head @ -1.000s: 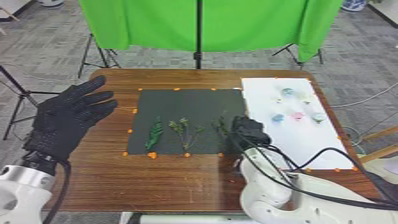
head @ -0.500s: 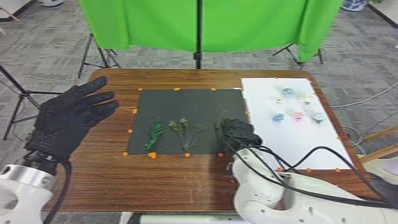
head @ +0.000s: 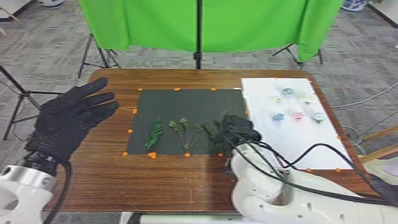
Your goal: Arrange flowers
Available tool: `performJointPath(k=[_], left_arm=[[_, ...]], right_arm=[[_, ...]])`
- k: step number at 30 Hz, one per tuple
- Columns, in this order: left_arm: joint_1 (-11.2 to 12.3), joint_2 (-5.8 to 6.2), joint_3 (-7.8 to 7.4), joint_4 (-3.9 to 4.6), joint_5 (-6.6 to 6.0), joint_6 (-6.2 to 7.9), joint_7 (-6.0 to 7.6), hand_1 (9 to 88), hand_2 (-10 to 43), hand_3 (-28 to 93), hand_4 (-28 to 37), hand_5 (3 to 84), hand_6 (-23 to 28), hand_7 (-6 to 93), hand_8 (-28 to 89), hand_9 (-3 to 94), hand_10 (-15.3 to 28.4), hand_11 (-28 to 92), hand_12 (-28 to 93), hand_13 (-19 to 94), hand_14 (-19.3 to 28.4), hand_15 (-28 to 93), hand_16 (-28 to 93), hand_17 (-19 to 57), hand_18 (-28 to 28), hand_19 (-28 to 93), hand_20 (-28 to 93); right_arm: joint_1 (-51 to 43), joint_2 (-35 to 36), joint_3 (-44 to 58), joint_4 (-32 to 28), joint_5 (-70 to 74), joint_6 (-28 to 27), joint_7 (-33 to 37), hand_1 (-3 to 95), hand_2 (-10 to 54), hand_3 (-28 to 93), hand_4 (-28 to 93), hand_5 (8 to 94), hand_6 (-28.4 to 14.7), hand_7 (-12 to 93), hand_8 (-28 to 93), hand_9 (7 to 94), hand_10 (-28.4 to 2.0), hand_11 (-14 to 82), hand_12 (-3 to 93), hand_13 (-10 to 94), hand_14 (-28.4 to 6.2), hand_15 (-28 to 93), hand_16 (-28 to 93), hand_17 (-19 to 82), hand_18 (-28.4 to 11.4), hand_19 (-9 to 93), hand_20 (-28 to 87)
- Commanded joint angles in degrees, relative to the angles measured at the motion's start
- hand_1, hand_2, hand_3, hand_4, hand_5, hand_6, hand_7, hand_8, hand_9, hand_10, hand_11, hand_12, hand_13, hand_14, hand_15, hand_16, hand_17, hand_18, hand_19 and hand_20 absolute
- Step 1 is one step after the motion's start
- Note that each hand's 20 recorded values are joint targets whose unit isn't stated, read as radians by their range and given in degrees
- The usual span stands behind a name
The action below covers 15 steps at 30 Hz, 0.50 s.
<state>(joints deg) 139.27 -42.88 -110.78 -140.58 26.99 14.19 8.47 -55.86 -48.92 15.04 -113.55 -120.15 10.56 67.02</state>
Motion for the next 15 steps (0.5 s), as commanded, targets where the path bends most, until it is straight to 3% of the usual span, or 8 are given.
performJointPath(k=[1, 6, 9, 13, 15], left_arm=[[1.6, -0.84, -0.15, -0.27, 0.11, 0.95, 0.21, 22.8, 8.9, 77, -26.9, 36.2, 10.6, 14.6, -10, 30.1, 20.8, 30, 10, 22, 27.6, 52, -11, -11.1, 24.3, 54, 8], [1.8, -0.85, 0.17, -0.31, 0.05, 0.87, 0.54, 22.8, 8.9, 77, -26.8, 36.3, 10.6, 14.6, -10, 30.1, 20.8, 30, 10, 22, 27.6, 52, -11, -11.1, 24.3, 54, 8], [1.7, -0.96, 0.22, -0.32, 0.08, 1.06, 0.30, 22.8, 8.9, 77, -26.8, 36.3, 10.6, 14.6, -10, 30.1, 20.8, 30, 10, 22, 27.6, 52, -11, -11.0, 24.3, 54, 8], [2.8, -0.88, -0.01, -0.51, -0.14, 1.51, 1.28, 22.8, 8.9, 77, -26.9, 36.3, 10.6, 14.6, -10, 30.1, 20.8, 30, 10, 22, 27.6, 52, -11, -11.0, 24.3, 54, 8], [2.7, -0.81, 0.07, -0.48, -0.02, 1.51, 1.50, 22.8, 8.9, 77, -26.8, 36.3, 10.6, 14.6, -10, 30.0, 20.8, 30, 10, 22, 27.6, 52, -11, -11.1, 24.3, 54, 8]], right_arm=[[-1.4, 3.6, 4.5, -1.5, -2.6, 3.7, 0.7, 40.9, -9.5, 72, -27, 93.7, 0.0, 23, 1, 93.7, -12.5, 43.9, 13.4, 88, -8.5, 70, 18, 32, -23.2, 93, -3], [-2.7, 4.9, 7.2, -1.5, -0.7, 2.6, 0.7, 36.5, -6.8, 73, -24, 93.3, 0.3, 19, -11, 93.7, -12.0, 41.6, 14.0, 87, -8.5, 70, 18, 32, -23.6, 93, -4], [-5.3, 6.0, 10.0, -1.8, 0.0, 1.4, 0.6, 33.5, -3.0, 73, -23, 90.0, -1.0, 17, -12, 93.7, -11.6, 38.5, 14.5, 87, -9.3, 69, 17, 31, -24.3, 93, -4], [-6.7, 7.9, 11.5, -1.5, -0.1, 2.5, 0.9, 32.3, -1.1, 73, -23, 87.7, -1.8, 16, -11, 93.7, -11.6, 35.7, 15.3, 86, -9.5, 68, 17, 31, -24.6, 93, -5], [-7.3, 8.7, 12.2, -1.0, -0.6, 2.8, 1.2, 31.8, -0.9, 73, -22, 81.1, -2.6, 14, -11, 93.5, -11.9, 32.5, 16.7, 86, -9.4, 68, 17, 31, -24.7, 93, -5]])
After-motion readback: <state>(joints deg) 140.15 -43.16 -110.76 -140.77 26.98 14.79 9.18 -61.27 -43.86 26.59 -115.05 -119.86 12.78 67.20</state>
